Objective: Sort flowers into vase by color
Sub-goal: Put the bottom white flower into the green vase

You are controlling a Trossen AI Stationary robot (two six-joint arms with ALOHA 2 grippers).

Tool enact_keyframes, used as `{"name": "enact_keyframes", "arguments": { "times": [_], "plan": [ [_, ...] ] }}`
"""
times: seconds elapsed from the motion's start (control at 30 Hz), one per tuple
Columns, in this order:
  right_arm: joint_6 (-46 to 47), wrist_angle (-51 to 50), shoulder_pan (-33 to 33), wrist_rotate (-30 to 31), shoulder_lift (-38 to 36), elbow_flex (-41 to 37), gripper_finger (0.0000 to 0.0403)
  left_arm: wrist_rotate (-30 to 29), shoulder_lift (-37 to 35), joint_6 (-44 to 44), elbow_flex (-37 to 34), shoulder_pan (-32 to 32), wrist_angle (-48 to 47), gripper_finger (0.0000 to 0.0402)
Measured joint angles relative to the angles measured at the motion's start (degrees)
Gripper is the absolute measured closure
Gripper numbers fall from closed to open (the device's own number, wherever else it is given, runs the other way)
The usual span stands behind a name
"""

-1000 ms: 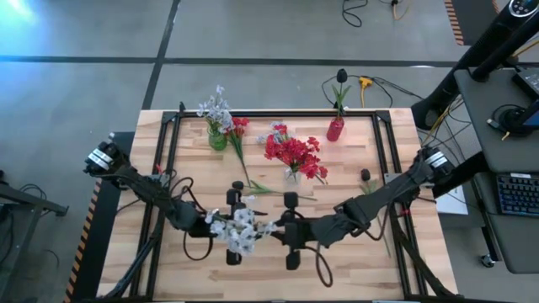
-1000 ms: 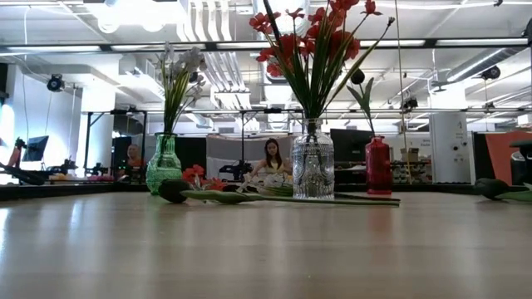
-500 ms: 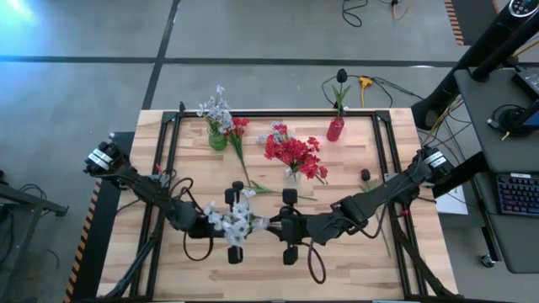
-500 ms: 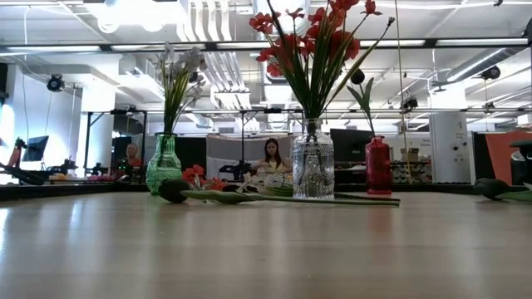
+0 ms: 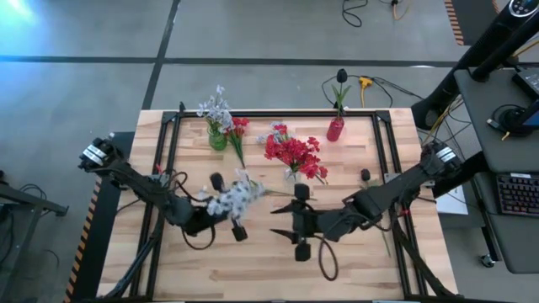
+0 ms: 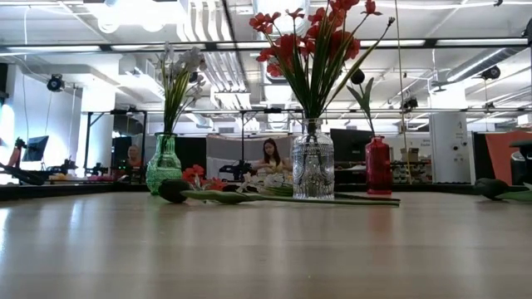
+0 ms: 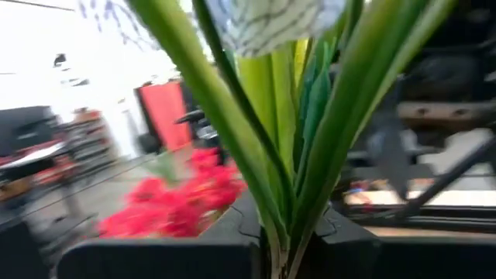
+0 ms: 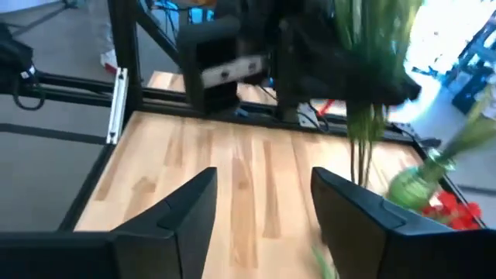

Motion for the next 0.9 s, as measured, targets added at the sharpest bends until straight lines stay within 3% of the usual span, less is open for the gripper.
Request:
{"name": "enact_keyframes", "arguments": {
  "times": [0.33,0.5,0.67,0.9],
  "plan": [
    [4.11,-8.02,-0.09,0.44,-4.10,-0.02,0.0188,-24.60,-12.50,0.30,0.00,0.66,-17.66,0.0399],
    [3.99,-9.03,-0.26,1.04,-4.46,-0.02,0.0187,-25.91,-19.05,-1.25,-0.04,3.95,-24.39,0.0399],
    [3.75,-9.04,-0.24,1.08,-4.40,-0.02,0.0186,-31.25,-24.05,-0.95,-0.09,7.35,-25.56,0.0399],
    [3.48,-9.75,-0.25,1.99,-4.35,-0.02,0.0186,-32.42,-25.31,-1.78,-0.39,7.25,-25.69,0.0400]
  ]
}}
